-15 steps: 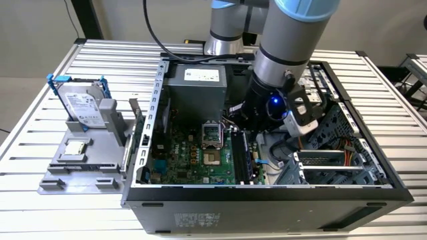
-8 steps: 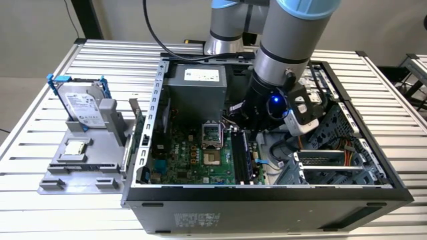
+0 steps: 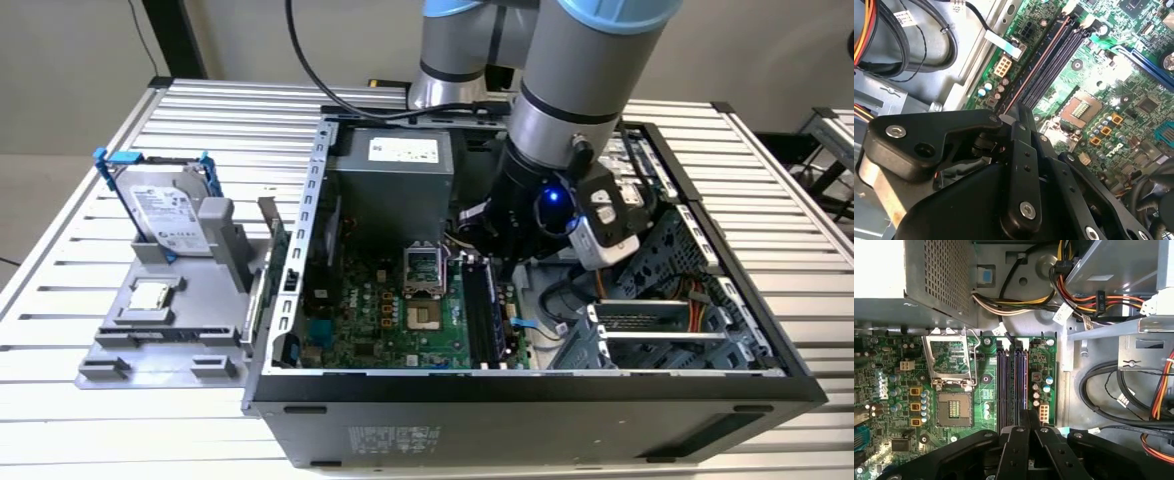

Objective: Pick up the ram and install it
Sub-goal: 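Press down the ram until it locks into place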

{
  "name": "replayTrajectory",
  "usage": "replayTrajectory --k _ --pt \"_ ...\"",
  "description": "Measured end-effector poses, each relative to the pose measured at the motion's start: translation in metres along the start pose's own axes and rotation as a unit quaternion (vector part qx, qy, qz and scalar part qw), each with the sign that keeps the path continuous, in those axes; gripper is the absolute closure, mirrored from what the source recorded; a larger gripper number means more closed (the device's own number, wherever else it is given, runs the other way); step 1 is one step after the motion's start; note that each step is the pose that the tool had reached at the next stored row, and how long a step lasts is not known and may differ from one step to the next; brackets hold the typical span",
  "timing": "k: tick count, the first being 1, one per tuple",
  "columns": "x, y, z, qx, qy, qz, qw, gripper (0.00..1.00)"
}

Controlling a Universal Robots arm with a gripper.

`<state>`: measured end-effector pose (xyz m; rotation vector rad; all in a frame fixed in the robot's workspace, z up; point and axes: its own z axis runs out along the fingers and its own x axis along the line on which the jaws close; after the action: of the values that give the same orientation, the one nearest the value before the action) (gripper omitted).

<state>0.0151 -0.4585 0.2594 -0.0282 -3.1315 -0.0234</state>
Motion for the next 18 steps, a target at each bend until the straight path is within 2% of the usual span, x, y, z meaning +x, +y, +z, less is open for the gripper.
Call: replayTrajectory --k 4,7,10,12,14,18 --pt "0.0 0.0 -0.0007 0.0 0.0 -0.003 0.99999 1.0" --pt "0.0 0.0 -0.0008 0.0003 0.0003 -0.02 0.9998 1.0" --pt "0.0 0.0 -0.0008 0.0006 0.0006 -0.042 0.99913 1.0" --pt "0.0 0.0 -0.0008 0.0009 0.0008 -0.058 0.99833 1.0" --pt "0.0 0.0 -0.0007 0.0019 0.0012 -0.076 0.99713 1.0" --pt "0.0 0.0 -0.0008 0.0033 0.0017 -0.109 0.99406 1.0"
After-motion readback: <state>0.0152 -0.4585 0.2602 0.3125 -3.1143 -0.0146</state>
